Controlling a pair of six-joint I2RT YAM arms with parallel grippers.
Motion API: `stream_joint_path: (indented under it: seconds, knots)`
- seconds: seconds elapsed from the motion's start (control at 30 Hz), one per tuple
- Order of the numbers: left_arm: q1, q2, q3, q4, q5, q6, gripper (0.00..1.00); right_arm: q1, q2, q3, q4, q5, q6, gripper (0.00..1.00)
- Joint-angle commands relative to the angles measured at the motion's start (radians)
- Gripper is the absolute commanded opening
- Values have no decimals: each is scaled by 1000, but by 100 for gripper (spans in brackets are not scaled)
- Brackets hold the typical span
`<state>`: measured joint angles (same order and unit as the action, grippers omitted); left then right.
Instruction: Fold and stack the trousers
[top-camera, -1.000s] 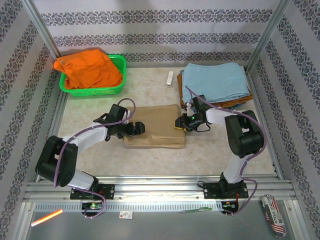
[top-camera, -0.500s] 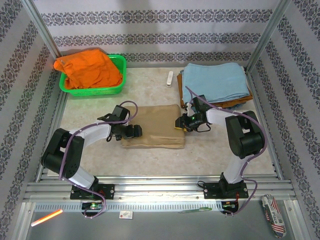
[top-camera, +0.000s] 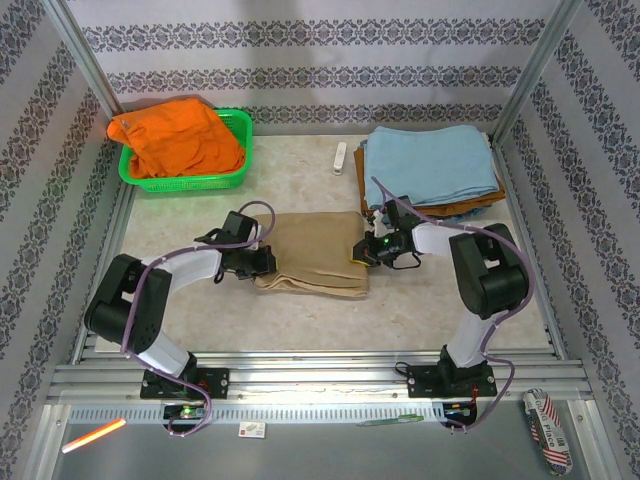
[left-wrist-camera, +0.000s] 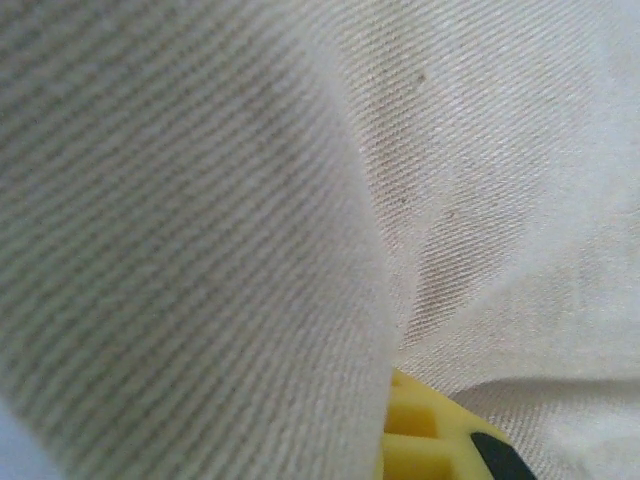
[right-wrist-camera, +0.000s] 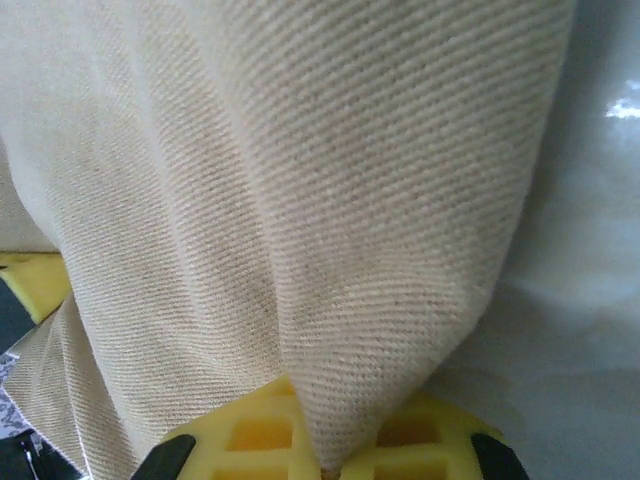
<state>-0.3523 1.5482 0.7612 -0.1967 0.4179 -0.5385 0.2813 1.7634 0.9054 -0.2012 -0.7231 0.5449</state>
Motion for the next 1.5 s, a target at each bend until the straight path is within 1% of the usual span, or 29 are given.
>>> stream_joint_path:
  seconds: [0.0,0.07,0.23,0.4,0.53,0.6,0.7,0.8,1.0,1.17,1.23,1.3,1.4,1.47]
  knots:
    - [-36,-100,44,-68,-2,8,0,6,-121,13,-19,-30,26,0]
    - [-45,-146,85,-122,-38,5,0,6,-187,46,-75,4,16,0]
    - [-48,-178,165,-186,-51,14,0,-1,-277,122,-155,38,-9,0]
    - [-58,-184,220,-204,-52,15,0,-33,-314,173,-204,49,-16,0]
    - [-71,-188,307,-237,-79,24,0,-55,-330,250,-246,60,-25,0]
    - [-74,-176,350,-239,-83,34,0,-67,-329,298,-280,89,-39,0]
    - [-85,-118,447,-244,-98,55,0,-113,-322,376,-318,150,-62,0]
    - [-104,-14,582,-239,-122,83,0,-175,-294,466,-338,221,-70,0]
    - [-150,260,896,-175,-150,123,0,-295,-174,673,-387,378,-95,0]
    - [-208,483,1166,-128,-179,161,0,-398,-68,841,-430,426,-123,0]
    - [-226,577,1285,-140,-169,164,0,-433,-31,895,-444,431,-130,0]
    - [-243,663,1421,-166,-170,167,0,-454,2,939,-453,443,-137,0]
    - [-267,813,1613,-196,-181,166,0,-468,58,1020,-493,502,-170,0]
    - [-275,921,1753,-224,-162,137,0,-476,95,1070,-517,529,-188,0]
